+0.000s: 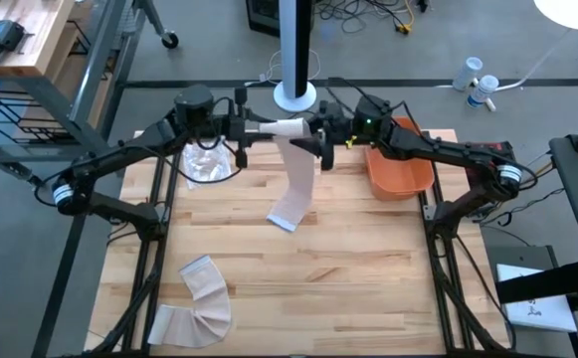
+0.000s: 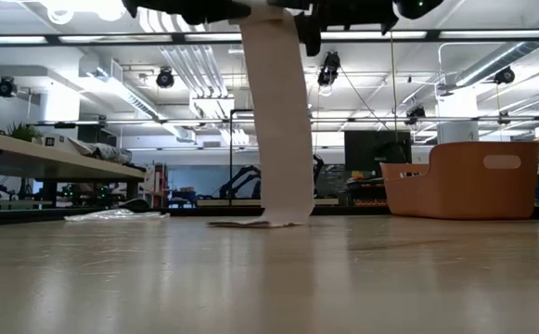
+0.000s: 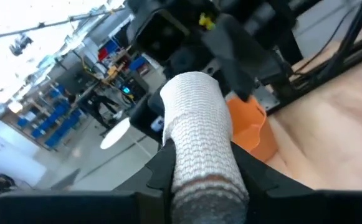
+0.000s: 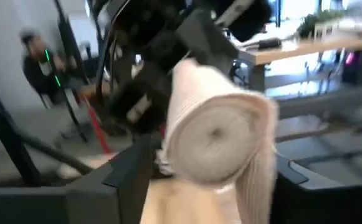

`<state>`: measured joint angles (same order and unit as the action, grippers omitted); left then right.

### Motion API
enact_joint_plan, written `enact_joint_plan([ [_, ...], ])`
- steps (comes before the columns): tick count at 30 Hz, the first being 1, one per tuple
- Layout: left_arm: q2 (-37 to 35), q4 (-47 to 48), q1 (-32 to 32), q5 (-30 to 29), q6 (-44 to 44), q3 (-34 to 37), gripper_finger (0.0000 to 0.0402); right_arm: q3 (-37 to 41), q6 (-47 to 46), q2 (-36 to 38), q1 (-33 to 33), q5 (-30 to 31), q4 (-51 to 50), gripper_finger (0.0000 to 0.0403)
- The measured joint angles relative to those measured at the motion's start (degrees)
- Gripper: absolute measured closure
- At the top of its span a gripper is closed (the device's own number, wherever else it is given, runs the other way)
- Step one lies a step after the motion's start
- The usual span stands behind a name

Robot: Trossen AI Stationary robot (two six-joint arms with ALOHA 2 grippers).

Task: Roll bandage
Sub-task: Roll the center brown bandage

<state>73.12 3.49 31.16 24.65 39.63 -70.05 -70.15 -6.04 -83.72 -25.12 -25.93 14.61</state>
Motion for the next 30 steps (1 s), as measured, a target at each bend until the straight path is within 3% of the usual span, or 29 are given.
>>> enact_joint_plan([
  [3, -0.05, -1.66, 0.13, 0.91, -3.95, -0.12, 0.0311, 0.00, 8.29, 0.30, -0.01, 0.05, -1.86, 0.0170],
  [7, 0.86, -6.54, 0.13, 4.17, -8.86, -0.26, 0.0311, -0.02, 12.30, -1.35, 0.09, 0.57, -1.83, 0.0164],
  [13, 2.30, -12.43, 0.14, 7.87, -14.03, -0.26, 0.0311, 0.02, 15.57, -2.55, -0.02, 1.89, -1.88, 0.0188],
  [18, 3.01, -15.74, 0.07, 12.05, -18.69, -0.28, 0.0311, 0.02, 19.56, -3.48, 0.00, 1.92, -2.03, 0.0242],
  [25, 3.39, -18.69, 0.55, 17.67, -23.90, -0.30, 0.0311, 0.04, 24.12, -4.27, 0.00, 1.94, -4.63, 0.0387],
  [30, 3.66, -24.85, 0.52, 25.29, -29.46, -0.32, 0.0311, 0.04, 24.75, -4.27, -0.02, 3.14, -4.55, 0.0392],
])
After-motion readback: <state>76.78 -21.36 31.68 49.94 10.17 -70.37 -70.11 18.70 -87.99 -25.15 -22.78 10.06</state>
